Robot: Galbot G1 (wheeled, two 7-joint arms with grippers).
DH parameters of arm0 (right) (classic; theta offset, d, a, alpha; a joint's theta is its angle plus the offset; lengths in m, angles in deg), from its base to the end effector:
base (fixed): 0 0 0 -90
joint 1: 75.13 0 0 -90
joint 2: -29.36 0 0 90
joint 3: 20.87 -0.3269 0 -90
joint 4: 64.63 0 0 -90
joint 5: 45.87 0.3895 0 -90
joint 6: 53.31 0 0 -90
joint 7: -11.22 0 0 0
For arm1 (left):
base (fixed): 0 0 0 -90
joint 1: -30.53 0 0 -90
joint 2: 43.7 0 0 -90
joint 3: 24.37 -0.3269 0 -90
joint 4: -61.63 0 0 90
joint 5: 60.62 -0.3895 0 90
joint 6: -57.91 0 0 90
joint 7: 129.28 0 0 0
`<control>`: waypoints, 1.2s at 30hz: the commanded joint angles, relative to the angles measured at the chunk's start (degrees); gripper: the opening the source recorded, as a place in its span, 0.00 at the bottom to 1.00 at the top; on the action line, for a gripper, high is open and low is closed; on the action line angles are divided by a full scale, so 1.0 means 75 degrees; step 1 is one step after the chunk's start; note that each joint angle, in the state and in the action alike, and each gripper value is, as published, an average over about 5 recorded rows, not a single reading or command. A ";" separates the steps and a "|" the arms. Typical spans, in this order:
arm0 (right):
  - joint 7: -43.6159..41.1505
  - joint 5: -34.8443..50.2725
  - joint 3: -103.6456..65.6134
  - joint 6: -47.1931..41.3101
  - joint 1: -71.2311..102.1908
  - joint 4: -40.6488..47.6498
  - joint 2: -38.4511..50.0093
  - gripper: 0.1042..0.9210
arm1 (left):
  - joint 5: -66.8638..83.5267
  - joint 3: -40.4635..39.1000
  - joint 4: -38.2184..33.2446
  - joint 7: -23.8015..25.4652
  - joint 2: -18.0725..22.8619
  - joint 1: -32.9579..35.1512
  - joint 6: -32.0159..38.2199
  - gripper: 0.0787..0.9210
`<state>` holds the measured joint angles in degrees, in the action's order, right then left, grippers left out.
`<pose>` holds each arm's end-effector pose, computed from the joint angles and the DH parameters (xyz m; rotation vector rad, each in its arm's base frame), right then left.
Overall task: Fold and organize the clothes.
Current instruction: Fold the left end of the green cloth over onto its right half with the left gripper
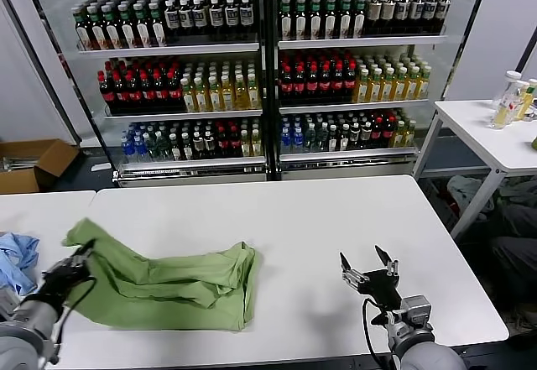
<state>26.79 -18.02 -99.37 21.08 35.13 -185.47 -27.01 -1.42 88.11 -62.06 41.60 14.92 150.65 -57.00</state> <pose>0.2580 -0.0149 -0.2475 0.2505 -2.8825 0.0870 0.2439 0.1635 -0.1763 0.0424 -2.8100 0.4689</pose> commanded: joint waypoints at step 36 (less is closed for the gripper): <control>-0.0087 -0.0035 0.0127 0.0186 -0.0214 0.0208 -0.0030 0.88 | -0.2257 -0.2831 0.0927 0.0355 0.1159 -0.0778 0.0611 0.54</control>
<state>26.18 -18.27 -98.42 22.35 33.52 -183.81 -27.22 -5.67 60.80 -57.73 48.02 24.58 143.00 -55.89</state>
